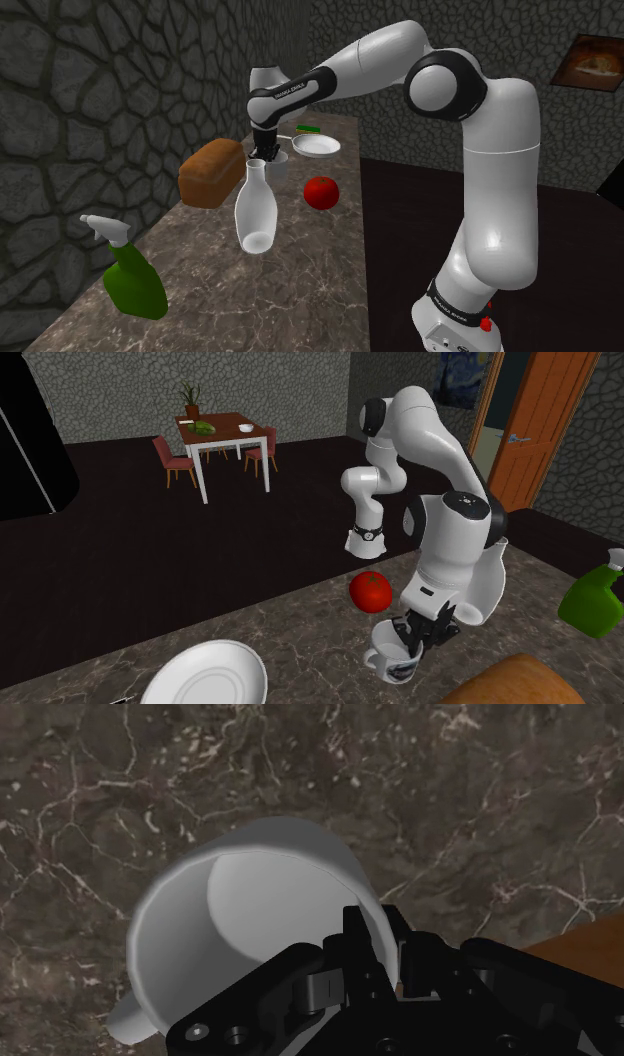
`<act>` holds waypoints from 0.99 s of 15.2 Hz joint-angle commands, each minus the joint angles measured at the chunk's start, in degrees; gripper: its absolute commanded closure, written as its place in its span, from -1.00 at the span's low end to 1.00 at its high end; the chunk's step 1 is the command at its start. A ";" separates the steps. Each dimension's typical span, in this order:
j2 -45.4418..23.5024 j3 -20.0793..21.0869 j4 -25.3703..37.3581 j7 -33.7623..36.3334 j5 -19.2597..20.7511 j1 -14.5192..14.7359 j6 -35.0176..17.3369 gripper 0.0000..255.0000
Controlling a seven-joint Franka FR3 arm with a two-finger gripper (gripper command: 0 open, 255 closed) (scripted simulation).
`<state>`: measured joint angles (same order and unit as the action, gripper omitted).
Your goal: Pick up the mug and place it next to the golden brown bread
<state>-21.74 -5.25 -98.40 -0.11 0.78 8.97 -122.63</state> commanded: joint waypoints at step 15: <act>-1.47 0.06 -1.73 0.10 -0.08 -0.01 -3.24 -1.00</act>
<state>-23.21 -5.19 -100.13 -0.01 0.70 8.96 -125.87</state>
